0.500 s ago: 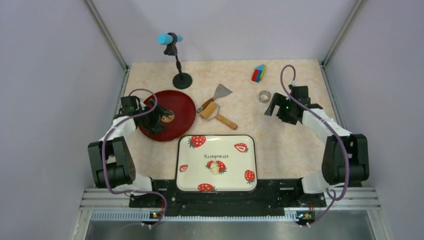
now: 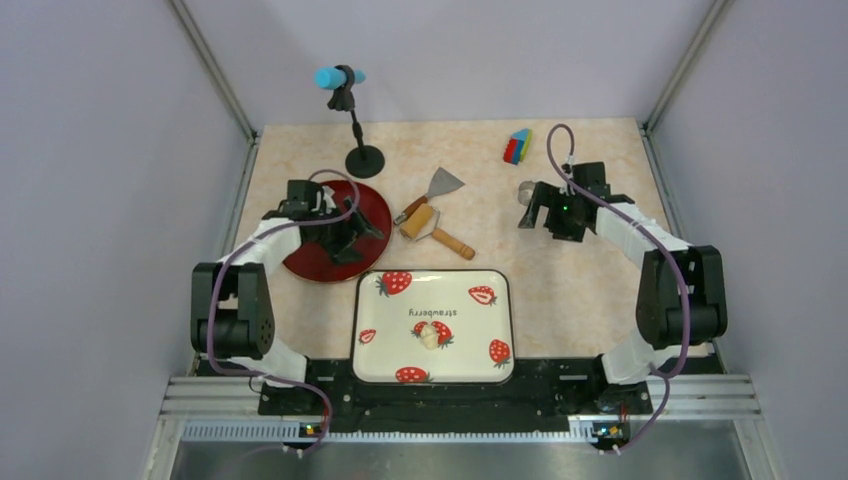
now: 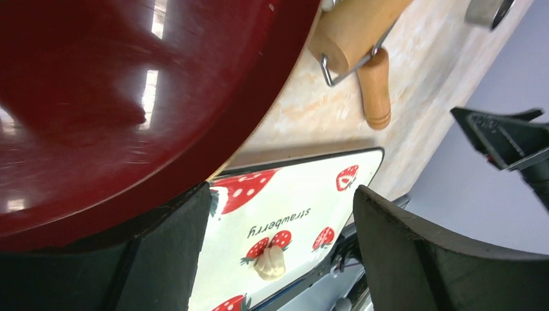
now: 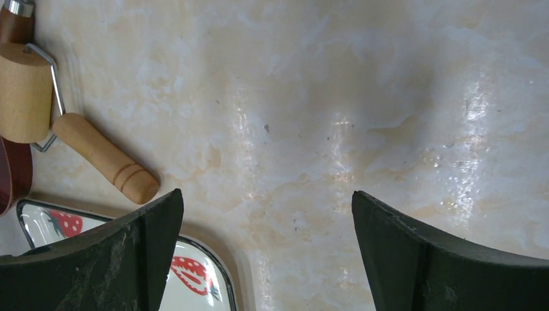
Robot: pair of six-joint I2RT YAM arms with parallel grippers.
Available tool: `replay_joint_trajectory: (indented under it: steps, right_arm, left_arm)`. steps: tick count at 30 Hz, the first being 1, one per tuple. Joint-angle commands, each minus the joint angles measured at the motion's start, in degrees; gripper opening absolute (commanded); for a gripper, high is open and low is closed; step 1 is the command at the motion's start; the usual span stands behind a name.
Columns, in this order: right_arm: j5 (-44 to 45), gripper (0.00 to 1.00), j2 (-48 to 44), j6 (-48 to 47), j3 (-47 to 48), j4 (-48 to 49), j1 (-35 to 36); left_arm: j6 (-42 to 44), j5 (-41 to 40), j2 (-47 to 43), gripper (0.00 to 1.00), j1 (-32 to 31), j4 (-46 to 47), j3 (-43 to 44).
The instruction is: Roll out the dumpling wrappers from the dough
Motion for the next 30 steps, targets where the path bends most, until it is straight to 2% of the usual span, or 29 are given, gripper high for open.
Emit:
replay_joint_trajectory:
  steps: [1,5,10,22,30]
  right_arm:
    - [-1.5,0.99,0.86,-0.14,1.85,-2.29,1.21]
    - [-2.22,0.99,1.32,0.45,1.18,-3.44,1.34]
    - [-2.71,0.99,1.66,0.25,1.42,-4.11,1.39]
    - [-5.0,0.98,3.78,0.53,2.49,-4.87,1.4]
    - [-6.18,0.96,5.34,-0.15,3.75,-6.78,1.4]
  left_arm:
    - [0.62,-1.79,1.65,0.84,-6.4,0.58,2.69]
    - [0.02,-1.16,4.54,0.79,-11.4,0.81,4.23]
    - [0.3,-1.63,5.13,0.78,-16.22,-0.07,5.23]
    - [8.65,-10.43,4.83,0.77,-27.39,-14.37,6.52]
    - [6.01,-12.0,0.51,0.78,-27.94,-12.94,3.37]
